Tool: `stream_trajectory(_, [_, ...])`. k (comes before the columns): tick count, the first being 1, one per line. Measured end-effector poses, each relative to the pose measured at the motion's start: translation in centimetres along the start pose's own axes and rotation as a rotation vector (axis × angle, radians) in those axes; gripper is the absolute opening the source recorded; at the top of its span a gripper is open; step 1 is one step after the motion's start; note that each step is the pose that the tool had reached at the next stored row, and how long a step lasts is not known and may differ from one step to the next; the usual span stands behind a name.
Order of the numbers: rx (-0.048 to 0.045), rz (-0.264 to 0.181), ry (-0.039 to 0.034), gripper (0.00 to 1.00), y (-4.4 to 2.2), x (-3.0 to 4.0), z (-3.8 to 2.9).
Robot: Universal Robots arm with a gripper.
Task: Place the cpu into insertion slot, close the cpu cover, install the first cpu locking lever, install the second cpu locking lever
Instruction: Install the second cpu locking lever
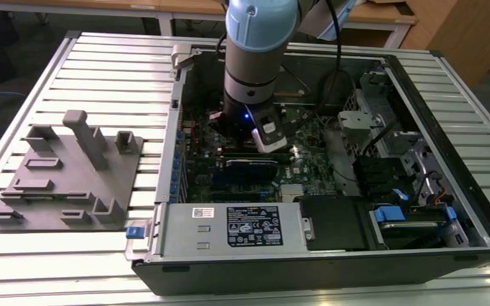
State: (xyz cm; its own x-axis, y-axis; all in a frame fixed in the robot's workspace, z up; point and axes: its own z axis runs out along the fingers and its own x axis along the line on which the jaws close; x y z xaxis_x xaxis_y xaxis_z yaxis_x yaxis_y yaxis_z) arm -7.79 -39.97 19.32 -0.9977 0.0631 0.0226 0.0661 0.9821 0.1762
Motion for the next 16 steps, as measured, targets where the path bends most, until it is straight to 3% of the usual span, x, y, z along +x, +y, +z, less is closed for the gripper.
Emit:
stream_trajectory(3, [-0.0006, 0.0, -0.0004, 0.1, 0.04, 0.01, -0.19])
stream_trajectory(10, [0.0, 0.0, 0.0, 0.1, 0.25, 0.0, -1.39])
stream_trajectory(16, [0.0033, 0.001, -0.0006, 0.1, 0.33, -0.03, -1.79])
